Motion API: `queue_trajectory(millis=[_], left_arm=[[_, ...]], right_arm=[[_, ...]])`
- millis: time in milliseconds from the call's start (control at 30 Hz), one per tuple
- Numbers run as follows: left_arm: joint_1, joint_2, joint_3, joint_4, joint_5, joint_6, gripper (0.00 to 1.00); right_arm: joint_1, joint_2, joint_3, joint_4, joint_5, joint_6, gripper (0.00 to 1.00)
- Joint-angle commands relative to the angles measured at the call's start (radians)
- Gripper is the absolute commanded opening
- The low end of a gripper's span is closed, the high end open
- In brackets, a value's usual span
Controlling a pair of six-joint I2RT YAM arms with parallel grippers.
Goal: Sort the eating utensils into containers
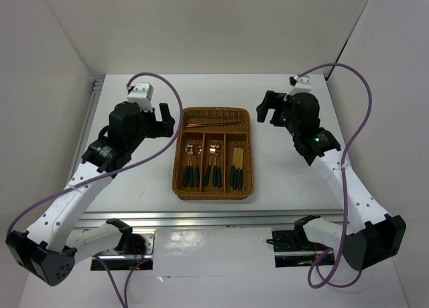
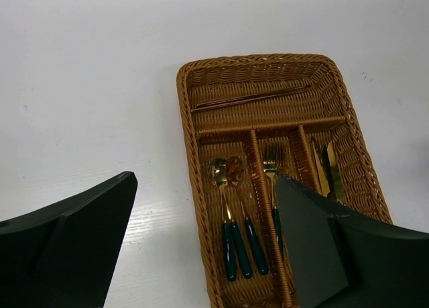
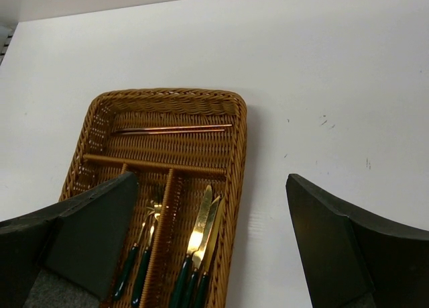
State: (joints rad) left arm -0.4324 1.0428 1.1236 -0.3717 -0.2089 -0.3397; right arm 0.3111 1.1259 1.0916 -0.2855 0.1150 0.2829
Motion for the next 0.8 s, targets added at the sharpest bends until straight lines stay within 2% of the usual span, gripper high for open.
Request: queue_trajectory(millis=[0, 100, 167, 267, 467, 767], left_arm=[[0.006, 0.031, 0.019, 0.056, -0.001, 0.010, 1.00], [0.006, 0.040, 0.044, 0.037, -0.098, 0.001, 1.00], [0.006, 0.040, 0.025, 0.095, -0.122, 0.001, 1.00], [0.006, 0.005, -0.044, 0.187, -0.122, 0.021, 1.00], [0.006, 0.005, -0.062, 0.206, -0.098, 0.030, 1.00], [0.006, 0.005, -0.082, 0.215, -0.116, 0.042, 1.00]], right_arm=[[-0.006, -0.012, -0.002, 0.055, 0.003, 0.004, 1.00], [-0.006, -0.012, -0.002, 0.092, 0.026, -0.017, 1.00], [-0.006, -0.003, -0.002, 0.105, 0.026, -0.046, 1.00], [-0.006, 0.018, 0.010, 0.105, 0.035, -0.059, 1.00], [-0.006, 0.052, 0.033, 0.105, -0.040, -0.089, 1.00], [-0.006, 0.061, 0.063, 0.066, -0.020, -0.028, 1.00]])
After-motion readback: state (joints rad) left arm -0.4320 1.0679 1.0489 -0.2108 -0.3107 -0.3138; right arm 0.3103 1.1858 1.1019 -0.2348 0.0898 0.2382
